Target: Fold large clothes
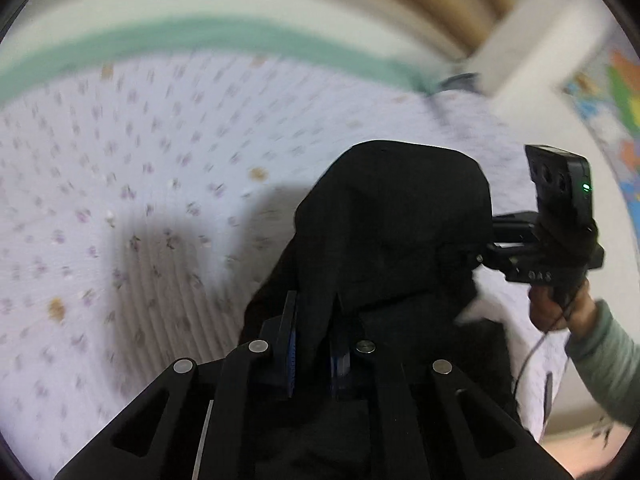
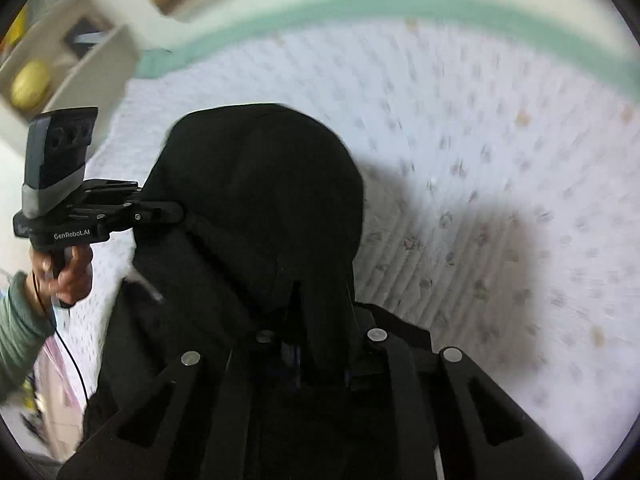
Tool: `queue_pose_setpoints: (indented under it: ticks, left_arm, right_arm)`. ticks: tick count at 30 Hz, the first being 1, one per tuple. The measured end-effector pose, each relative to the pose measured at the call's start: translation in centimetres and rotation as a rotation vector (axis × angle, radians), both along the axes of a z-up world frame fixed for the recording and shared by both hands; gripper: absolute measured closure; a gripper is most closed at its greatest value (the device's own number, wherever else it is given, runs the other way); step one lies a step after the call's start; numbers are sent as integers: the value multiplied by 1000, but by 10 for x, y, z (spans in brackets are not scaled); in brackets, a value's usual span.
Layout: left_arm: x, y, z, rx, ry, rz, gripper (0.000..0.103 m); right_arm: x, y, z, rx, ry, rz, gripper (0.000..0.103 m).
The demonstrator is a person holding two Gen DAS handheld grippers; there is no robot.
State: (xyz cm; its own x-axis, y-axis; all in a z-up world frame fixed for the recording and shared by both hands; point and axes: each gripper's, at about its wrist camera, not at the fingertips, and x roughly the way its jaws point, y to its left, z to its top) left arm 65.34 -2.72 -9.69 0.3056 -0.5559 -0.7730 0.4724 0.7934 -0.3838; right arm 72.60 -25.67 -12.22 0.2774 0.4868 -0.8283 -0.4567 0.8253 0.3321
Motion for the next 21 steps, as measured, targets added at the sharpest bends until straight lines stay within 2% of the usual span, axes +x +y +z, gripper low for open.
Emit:
queue_pose_setpoints:
  ticks: [3, 5, 10, 14, 16, 21]
  left_arm:
    - [-61, 5, 43, -11, -85, -31, 91]
    - [-92, 13, 58, 7, -118, -36, 91]
    - [-179, 24, 71, 57, -161, -38, 91]
    - [-239, 35, 53, 86, -118, -28, 85]
    - [-262, 40, 28, 118, -67, -11, 84]
    - [-299, 40, -31, 211, 25, 24, 83]
  right_arm:
    - [-58, 4, 47, -41, -108, 13, 86]
    - [-101, 12, 72, -88, -177, 28, 86]
    - [-207, 27, 100, -169, -268, 46, 86]
    - [-274, 40, 82, -237, -289, 40, 86]
    - [-295, 45, 63, -243, -253, 33, 84]
    - [-335, 60, -7, -296, -143, 34, 81]
